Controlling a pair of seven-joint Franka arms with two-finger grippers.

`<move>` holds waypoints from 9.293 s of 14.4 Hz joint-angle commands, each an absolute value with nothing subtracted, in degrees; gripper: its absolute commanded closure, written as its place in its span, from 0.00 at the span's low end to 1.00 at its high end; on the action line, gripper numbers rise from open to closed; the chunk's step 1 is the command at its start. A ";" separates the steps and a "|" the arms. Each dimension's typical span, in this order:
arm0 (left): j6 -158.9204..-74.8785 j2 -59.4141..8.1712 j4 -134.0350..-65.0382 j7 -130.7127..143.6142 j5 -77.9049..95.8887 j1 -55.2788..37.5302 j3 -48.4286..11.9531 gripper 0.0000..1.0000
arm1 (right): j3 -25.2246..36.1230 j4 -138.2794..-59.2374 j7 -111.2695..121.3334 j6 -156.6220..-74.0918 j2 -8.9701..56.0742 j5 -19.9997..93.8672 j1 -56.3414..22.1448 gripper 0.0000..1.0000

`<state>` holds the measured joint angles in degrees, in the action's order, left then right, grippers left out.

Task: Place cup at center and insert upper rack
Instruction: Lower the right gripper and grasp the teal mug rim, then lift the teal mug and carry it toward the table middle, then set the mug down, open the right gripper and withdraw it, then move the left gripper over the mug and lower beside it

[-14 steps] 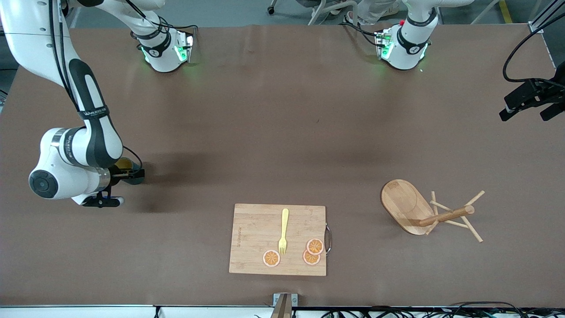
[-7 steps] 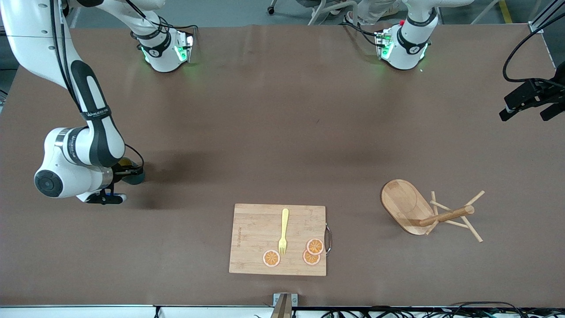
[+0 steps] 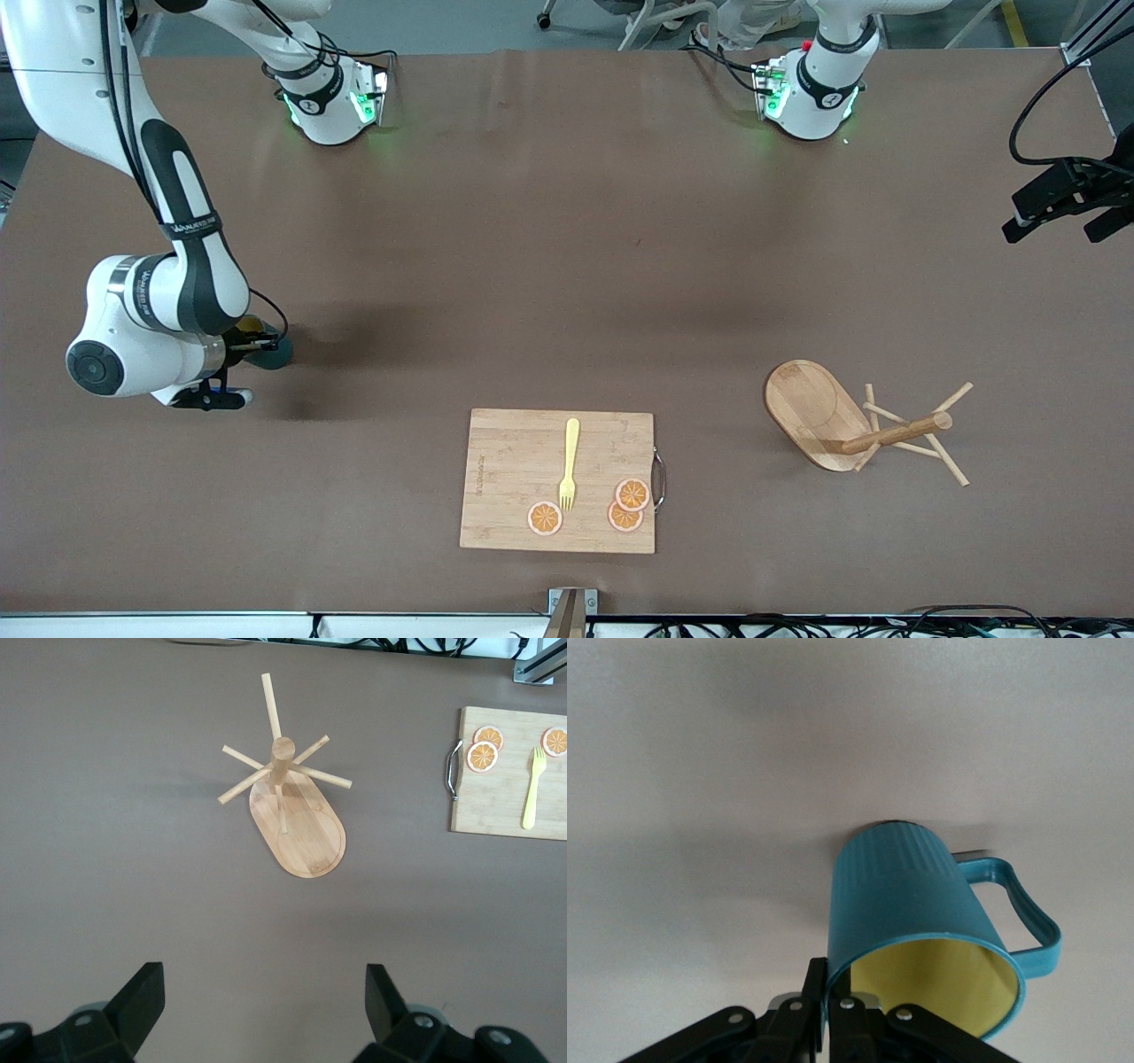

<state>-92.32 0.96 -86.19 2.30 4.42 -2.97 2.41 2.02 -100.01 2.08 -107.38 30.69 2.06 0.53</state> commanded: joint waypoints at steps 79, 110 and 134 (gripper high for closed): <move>-93.96 -2.72 -87.63 33.46 5.55 -8.17 -19.93 0.00 | -3.69 -65.65 -13.64 -86.75 26.73 0.62 -5.55 0.00; -108.46 -36.47 -87.28 124.71 -39.54 -52.97 -25.87 0.00 | 2.55 -89.82 1.41 -93.60 0.18 -2.02 2.46 0.00; -106.35 -52.55 -78.84 130.17 -42.26 -81.21 8.88 0.00 | 2.55 -89.21 1.41 -93.60 0.09 -2.55 1.14 0.00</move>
<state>-107.67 -50.99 -80.76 129.63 -40.01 -80.70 7.80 2.33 -87.70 0.85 -93.13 1.76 -1.48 1.59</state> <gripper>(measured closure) 0.000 0.000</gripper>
